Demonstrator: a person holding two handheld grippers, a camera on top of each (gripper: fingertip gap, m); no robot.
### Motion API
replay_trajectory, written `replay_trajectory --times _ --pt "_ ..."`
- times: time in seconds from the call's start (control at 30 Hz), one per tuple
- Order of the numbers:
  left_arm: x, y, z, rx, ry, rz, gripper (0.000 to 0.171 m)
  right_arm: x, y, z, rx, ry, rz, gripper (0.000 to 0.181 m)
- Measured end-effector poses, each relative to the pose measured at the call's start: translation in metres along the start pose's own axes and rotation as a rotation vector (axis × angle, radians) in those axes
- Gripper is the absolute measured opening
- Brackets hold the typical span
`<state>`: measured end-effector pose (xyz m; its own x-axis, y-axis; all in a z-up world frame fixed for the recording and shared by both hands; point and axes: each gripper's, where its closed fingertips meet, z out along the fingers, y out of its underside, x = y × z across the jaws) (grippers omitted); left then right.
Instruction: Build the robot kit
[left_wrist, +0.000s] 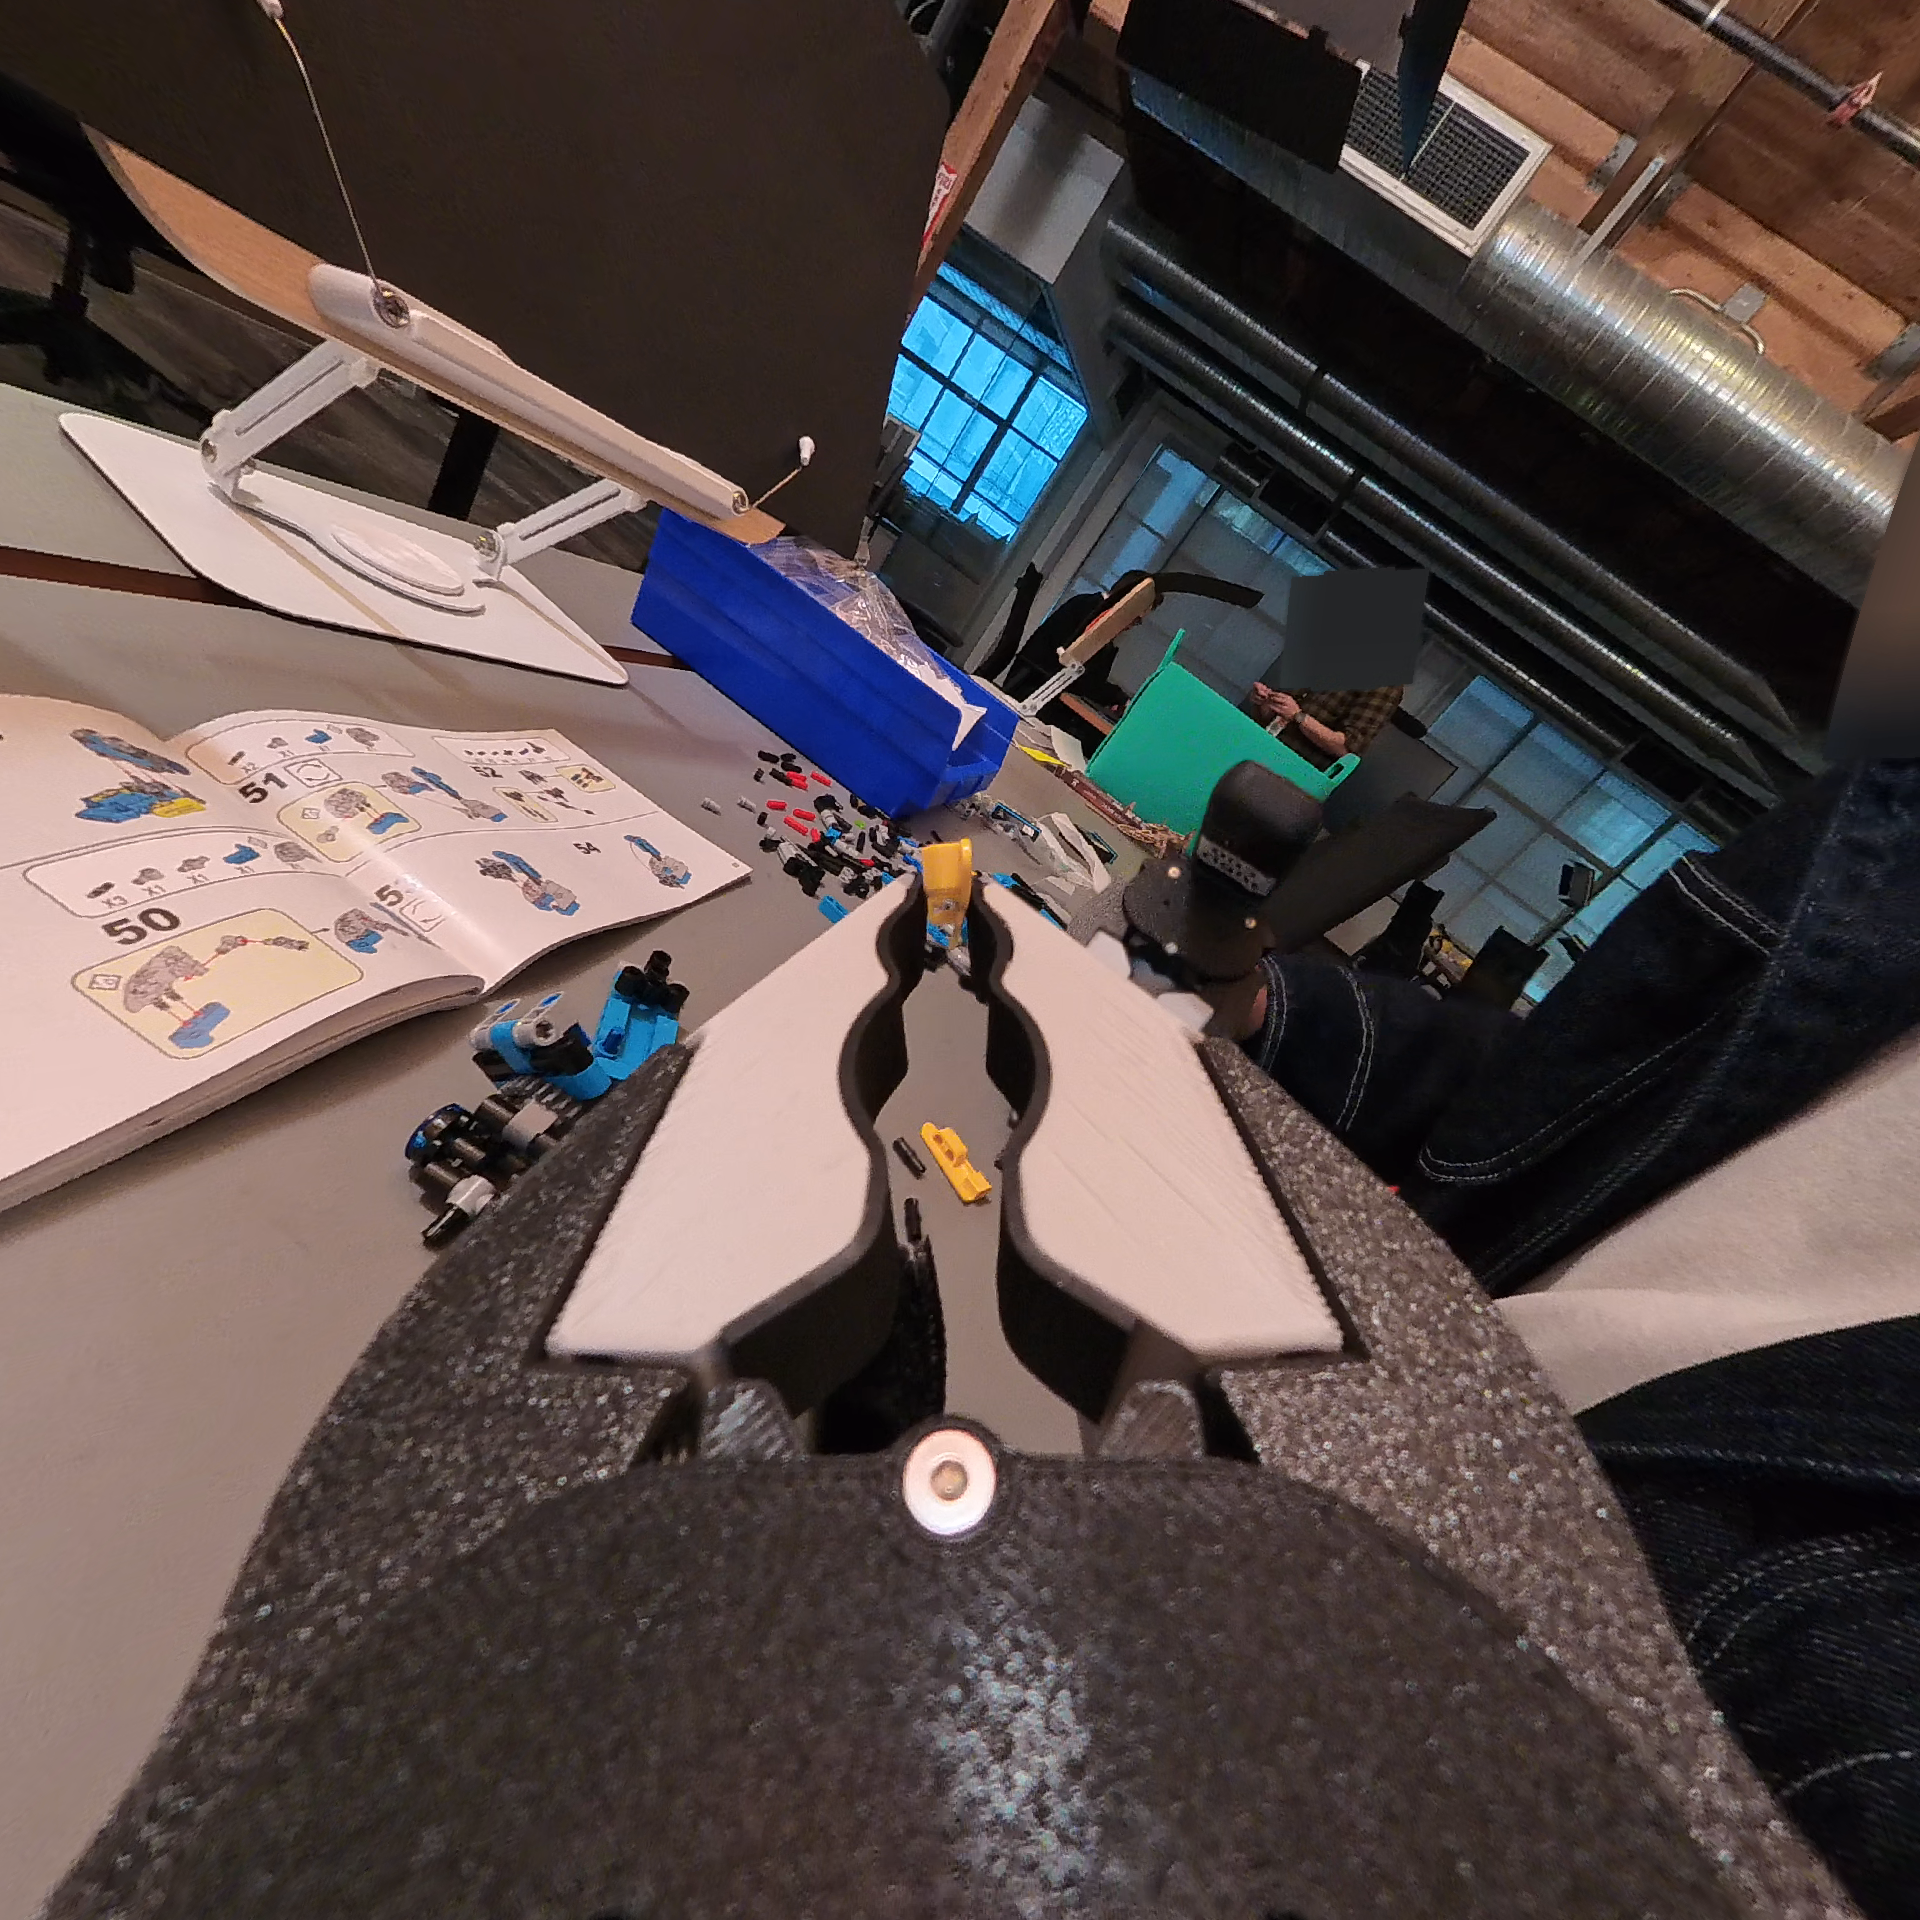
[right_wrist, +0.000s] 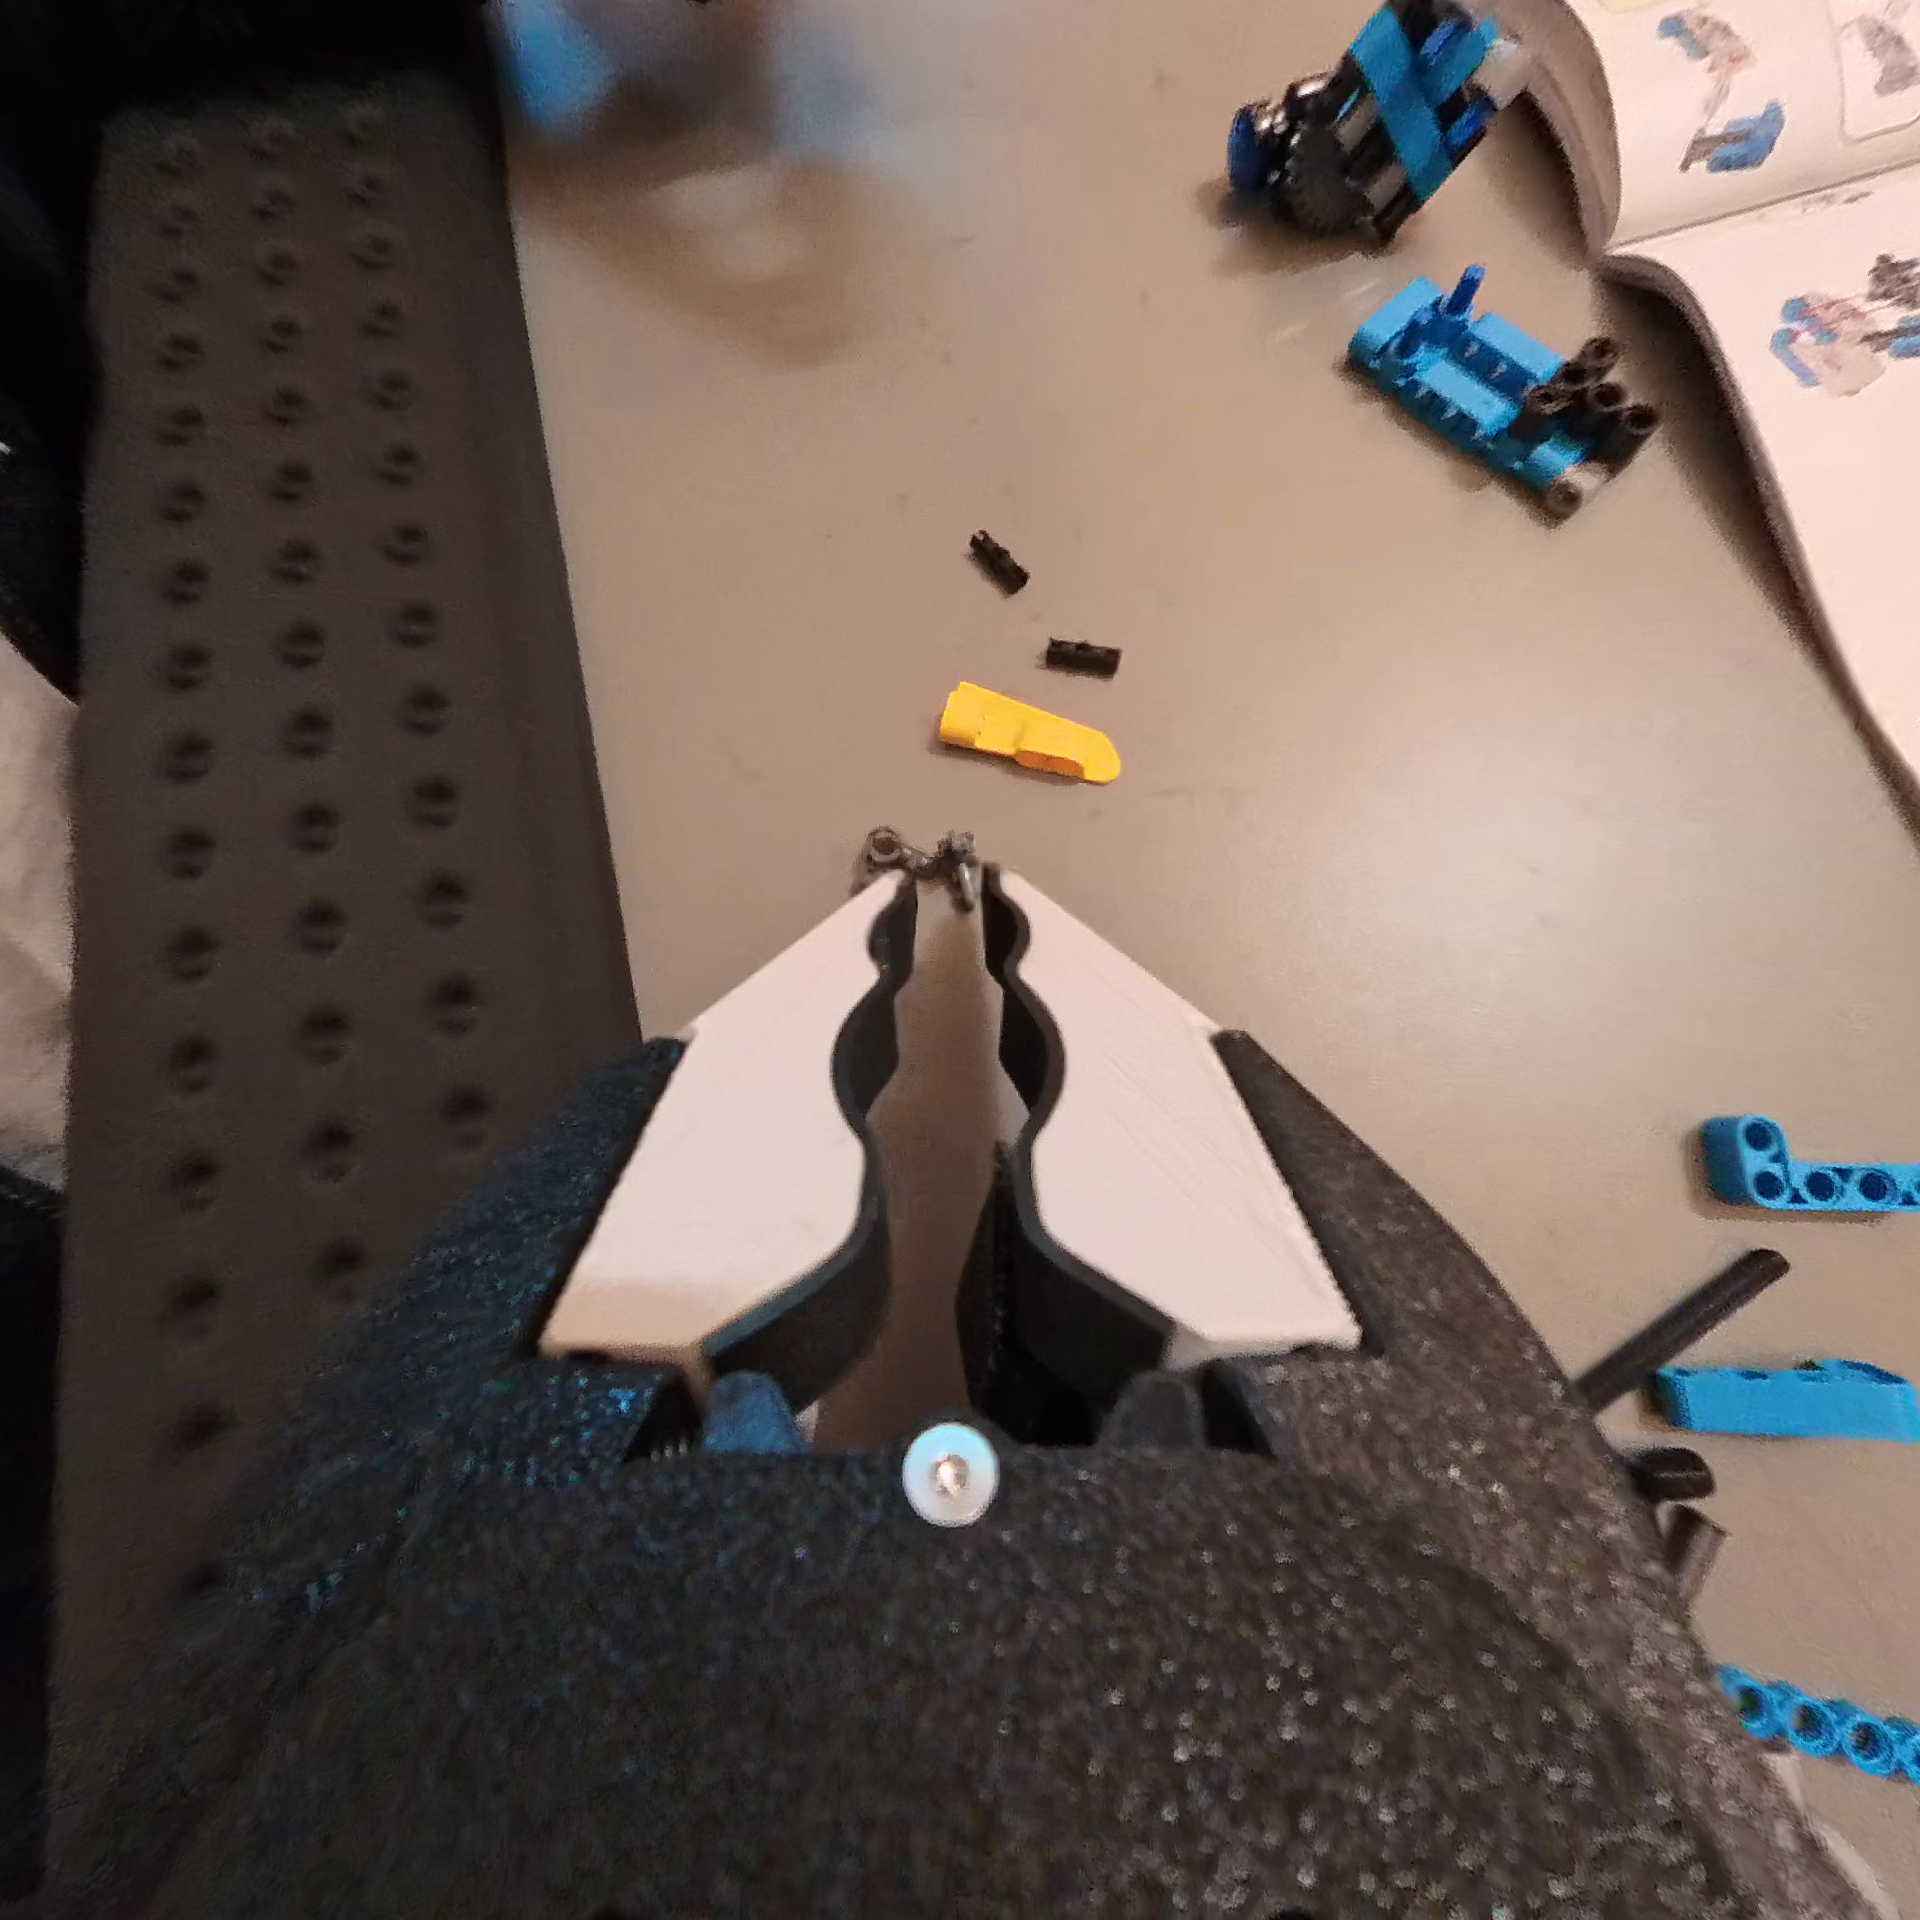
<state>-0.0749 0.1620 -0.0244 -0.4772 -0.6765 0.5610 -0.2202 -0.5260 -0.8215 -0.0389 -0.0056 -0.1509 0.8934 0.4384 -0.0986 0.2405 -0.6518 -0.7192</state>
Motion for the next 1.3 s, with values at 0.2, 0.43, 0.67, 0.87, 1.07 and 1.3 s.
replay_trajectory --times 0.2,0.43,0.67,0.87,1.07,1.3 --pt "0.002 0.004 0.002 -0.019 -0.003 0.011 0.007 -0.002 -0.005 0.005 -0.011 -0.003 0.014 0.011" --pt "0.003 0.002 0.001 -0.009 -0.001 0.015 0.008 -0.015 0.011 0.009 -0.067 -0.043 0.094 0.012" --pt "0.005 0.003 0.002 -0.013 0.007 0.018 0.007 -0.005 0.009 0.01 -0.064 -0.01 0.09 0.013" --pt "0.005 0.003 0.001 -0.012 0.007 0.016 0.007 -0.001 0.002 0.016 -0.054 0.0 0.068 0.015" --pt "0.006 0.003 0.002 -0.013 0.012 0.016 0.008 0.001 -0.004 0.022 -0.038 -0.004 0.067 0.017" --pt "0.006 0.004 0.002 -0.015 0.011 0.015 0.007 0.001 -0.012 0.024 -0.004 0.023 0.05 0.016"
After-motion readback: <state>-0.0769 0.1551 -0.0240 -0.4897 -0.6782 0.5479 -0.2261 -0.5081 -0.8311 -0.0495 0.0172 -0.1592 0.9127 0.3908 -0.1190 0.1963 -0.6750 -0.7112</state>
